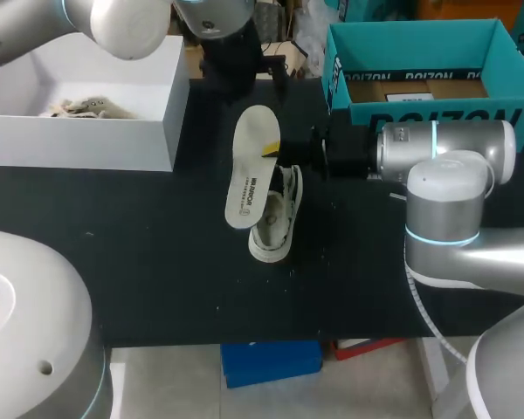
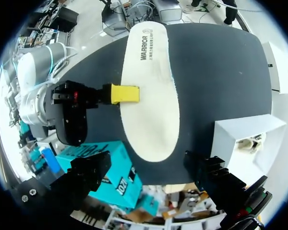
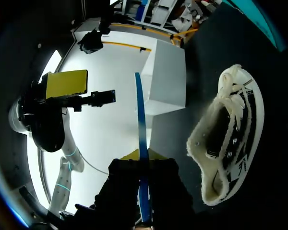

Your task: Take the shoe out of the shoebox, open the shoe tongue, remove and reinsert the insole, then place the shoe into the shoebox

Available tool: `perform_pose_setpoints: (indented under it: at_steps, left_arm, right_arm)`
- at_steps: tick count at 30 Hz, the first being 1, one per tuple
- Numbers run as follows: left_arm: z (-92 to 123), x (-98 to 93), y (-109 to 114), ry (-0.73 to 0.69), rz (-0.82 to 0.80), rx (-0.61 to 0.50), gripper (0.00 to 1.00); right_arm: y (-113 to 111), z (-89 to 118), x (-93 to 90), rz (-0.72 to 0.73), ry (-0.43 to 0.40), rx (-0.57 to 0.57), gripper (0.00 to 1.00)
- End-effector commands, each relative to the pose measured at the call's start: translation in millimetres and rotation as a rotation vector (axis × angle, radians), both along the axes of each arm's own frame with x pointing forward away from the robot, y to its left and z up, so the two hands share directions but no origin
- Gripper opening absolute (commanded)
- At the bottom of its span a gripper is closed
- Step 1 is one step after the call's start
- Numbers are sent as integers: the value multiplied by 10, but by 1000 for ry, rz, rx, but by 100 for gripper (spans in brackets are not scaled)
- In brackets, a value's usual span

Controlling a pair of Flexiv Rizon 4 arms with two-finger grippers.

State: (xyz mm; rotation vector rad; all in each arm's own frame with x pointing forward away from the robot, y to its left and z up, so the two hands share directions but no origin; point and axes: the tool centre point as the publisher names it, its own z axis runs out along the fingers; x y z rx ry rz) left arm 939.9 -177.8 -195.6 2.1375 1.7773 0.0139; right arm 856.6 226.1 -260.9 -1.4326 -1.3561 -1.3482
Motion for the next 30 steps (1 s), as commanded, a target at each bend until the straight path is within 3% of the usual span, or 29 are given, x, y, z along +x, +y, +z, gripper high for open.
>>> perform_pose_setpoints:
  at_steps: [1,9,19,30]
  left_arm:
    - [4,-234,87,-12,12,-3,100]
    - [16,-664,177,-1,34,11,100]
    - [-130,-1267,298,34,74,12,100]
    - [-296,-1734,351,70,99,-8,100]
  right_arm:
    - [11,-6,-2,-3,-1,1,0]
    - [11,-6,-2,-3,-1,1,0]
    - [11,-6,-2,-3,-1,1,0]
    - [11,-6,-2,-3,-1,1,0]
